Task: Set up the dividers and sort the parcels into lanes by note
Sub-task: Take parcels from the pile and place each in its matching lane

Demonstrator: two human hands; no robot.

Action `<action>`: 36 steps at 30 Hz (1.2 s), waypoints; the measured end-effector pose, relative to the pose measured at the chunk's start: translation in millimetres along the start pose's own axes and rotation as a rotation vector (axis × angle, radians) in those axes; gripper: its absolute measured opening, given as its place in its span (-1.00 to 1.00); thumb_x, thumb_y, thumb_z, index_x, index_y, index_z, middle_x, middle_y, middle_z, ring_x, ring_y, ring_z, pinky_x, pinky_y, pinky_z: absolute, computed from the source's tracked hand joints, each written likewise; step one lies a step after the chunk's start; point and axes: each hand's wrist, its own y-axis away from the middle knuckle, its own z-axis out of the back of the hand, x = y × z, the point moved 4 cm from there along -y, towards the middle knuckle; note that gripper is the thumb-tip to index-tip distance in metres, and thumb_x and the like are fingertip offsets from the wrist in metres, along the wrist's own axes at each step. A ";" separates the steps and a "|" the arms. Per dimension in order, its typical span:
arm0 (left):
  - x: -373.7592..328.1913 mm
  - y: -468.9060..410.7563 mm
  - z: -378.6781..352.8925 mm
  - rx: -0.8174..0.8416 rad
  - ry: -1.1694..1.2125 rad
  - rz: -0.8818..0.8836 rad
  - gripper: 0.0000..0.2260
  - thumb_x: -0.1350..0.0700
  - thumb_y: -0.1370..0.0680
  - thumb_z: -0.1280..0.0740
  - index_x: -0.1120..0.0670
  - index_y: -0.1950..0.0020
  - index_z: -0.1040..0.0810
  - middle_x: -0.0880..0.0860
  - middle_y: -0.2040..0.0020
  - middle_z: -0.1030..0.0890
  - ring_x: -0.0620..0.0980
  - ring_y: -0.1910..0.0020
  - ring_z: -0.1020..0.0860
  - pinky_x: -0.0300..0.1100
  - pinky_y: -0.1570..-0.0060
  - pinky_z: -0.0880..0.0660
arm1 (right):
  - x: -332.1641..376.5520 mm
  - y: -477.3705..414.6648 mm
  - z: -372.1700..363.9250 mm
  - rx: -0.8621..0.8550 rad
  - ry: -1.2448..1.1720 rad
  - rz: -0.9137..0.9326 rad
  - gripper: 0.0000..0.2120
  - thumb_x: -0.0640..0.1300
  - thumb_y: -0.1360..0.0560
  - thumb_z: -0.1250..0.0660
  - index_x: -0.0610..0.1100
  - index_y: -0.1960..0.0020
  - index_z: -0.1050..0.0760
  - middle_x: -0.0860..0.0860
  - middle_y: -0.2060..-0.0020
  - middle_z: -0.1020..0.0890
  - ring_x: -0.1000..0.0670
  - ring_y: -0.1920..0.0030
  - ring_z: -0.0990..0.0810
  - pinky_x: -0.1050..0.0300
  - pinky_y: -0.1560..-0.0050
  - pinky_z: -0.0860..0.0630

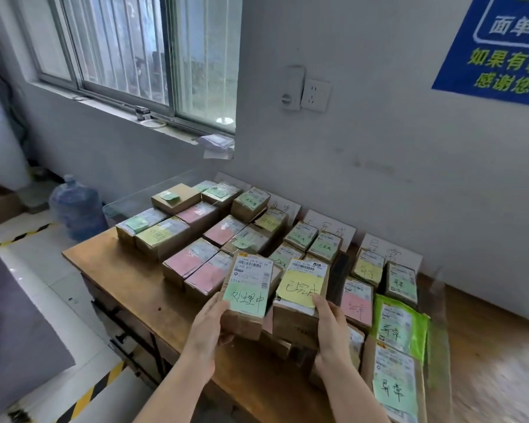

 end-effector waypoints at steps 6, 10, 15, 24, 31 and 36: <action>-6.3 -35.0 -0.3 0.021 0.001 0.025 -0.80 0.04 -0.65 -0.20 -0.14 -0.20 -0.54 0.03 -0.11 -0.66 0.07 -0.17 -0.55 -0.06 0.00 -0.48 | -16.9 -32.7 -22.7 -0.046 0.041 -0.070 -0.46 0.11 -0.50 -0.39 -0.08 -0.38 -0.34 -0.14 -0.19 -0.52 -0.20 -0.19 -0.51 -0.24 -0.25 -0.49; -7.6 -54.8 1.9 0.048 -0.009 0.024 -0.81 0.05 -0.64 -0.22 -0.16 -0.17 -0.54 0.03 -0.13 -0.65 0.09 -0.19 -0.53 -0.02 -0.03 -0.49 | -25.8 -42.9 -32.3 -0.082 0.062 -0.097 -0.47 0.08 -0.54 -0.34 -0.11 -0.41 -0.31 -0.14 -0.25 -0.48 -0.21 -0.28 -0.44 -0.24 -0.33 -0.41; -14.0 -71.4 6.0 0.095 0.010 0.043 -0.82 0.07 -0.63 -0.23 -0.13 -0.17 -0.54 0.04 -0.12 -0.65 0.10 -0.18 -0.54 0.05 -0.16 -0.50 | -35.9 -48.0 -36.2 -0.127 0.110 -0.100 -0.51 0.03 -0.59 -0.24 -0.10 -0.47 -0.29 -0.12 -0.39 -0.40 -0.19 -0.40 -0.33 -0.18 -0.42 -0.27; -44.0 -102.3 46.1 0.225 -0.039 0.071 -0.83 0.07 -0.63 -0.24 -0.10 -0.18 -0.55 0.01 -0.05 -0.69 0.05 -0.15 -0.55 0.08 -0.24 -0.48 | -8.2 -26.8 -73.3 -0.396 0.492 0.257 -0.36 -0.06 -0.60 -0.28 -0.09 -0.58 -0.08 -0.08 -0.55 -0.18 -0.13 -0.54 -0.12 -0.16 -0.49 -0.13; -81.8 -132.5 75.2 0.279 -0.028 0.030 -0.79 0.07 -0.63 -0.25 -0.06 -0.25 -0.52 0.05 -0.04 -0.70 0.06 -0.15 -0.57 0.07 -0.23 -0.49 | 12.5 -5.0 -183.7 -0.074 0.579 0.559 -0.50 0.02 -0.58 -0.31 -0.03 -0.47 -0.30 0.03 -0.43 -0.39 0.01 -0.43 -0.33 -0.09 -0.43 -0.33; -108.3 -160.0 96.0 0.238 -0.019 -0.032 -0.74 0.08 -0.64 -0.25 -0.08 -0.32 -0.47 0.06 -0.08 -0.68 0.04 -0.14 -0.60 -0.04 -0.06 -0.57 | 7.9 -12.1 -248.4 0.172 0.474 0.396 -0.46 0.16 -0.54 -0.30 0.13 -0.47 -0.23 0.10 -0.28 -0.52 0.03 -0.28 -0.50 -0.03 -0.24 -0.54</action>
